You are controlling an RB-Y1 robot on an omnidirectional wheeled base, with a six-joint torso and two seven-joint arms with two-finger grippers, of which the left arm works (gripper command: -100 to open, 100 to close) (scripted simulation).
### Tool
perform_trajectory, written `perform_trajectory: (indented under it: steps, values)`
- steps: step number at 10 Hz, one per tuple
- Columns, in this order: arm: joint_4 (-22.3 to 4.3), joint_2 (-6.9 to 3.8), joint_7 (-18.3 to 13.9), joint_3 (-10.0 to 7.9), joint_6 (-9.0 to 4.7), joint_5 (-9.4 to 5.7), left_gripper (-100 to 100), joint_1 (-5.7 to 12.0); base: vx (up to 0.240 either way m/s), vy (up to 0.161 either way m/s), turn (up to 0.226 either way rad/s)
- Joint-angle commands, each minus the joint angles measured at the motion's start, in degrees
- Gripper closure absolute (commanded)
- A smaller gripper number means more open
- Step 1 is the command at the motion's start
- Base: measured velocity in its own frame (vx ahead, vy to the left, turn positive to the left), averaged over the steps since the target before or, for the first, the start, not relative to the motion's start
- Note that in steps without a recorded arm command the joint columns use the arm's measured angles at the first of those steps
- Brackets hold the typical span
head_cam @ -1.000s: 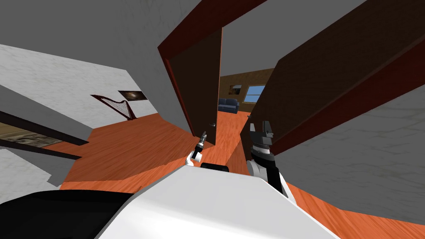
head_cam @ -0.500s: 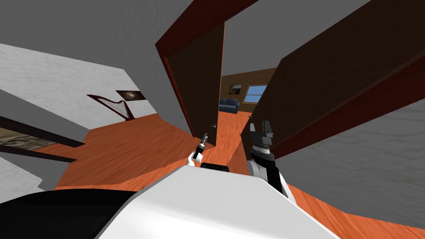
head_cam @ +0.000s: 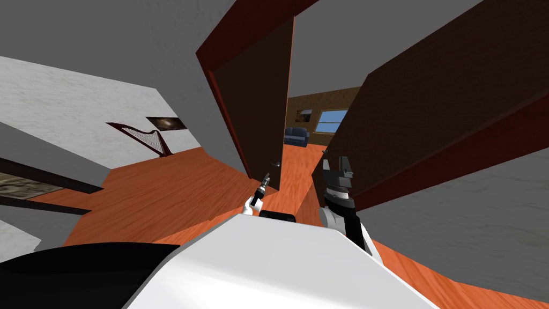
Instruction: Push the door open
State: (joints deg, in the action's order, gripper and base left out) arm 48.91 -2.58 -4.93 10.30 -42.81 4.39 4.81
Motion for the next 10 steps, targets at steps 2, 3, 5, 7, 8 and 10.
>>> perform_trajectory:
  steps: [2,3,5,7,8,10]
  values:
    - [-3.86,0.24,-0.51,0.80,-0.88,-0.08,-100,1.41,0.100,0.056,-0.014]
    - [-5.18,0.37,-0.64,1.04,-1.17,-0.12,-100,1.93,0.084,0.032,-0.010]
    - [-7.80,0.63,-0.90,1.51,-1.73,-0.18,-100,2.99,0.082,0.041,-0.011]
    - [-9.72,0.87,-1.10,1.85,-2.14,-0.23,-100,3.76,0.078,0.023,-0.009]
    - [-10.63,0.98,-1.19,2.01,-2.34,-0.25,-100,4.12,0.076,0.035,-0.007]
    - [-11.62,1.13,-1.18,2.04,-2.58,-0.30,-100,4.62,0.056,0.041,-0.008]
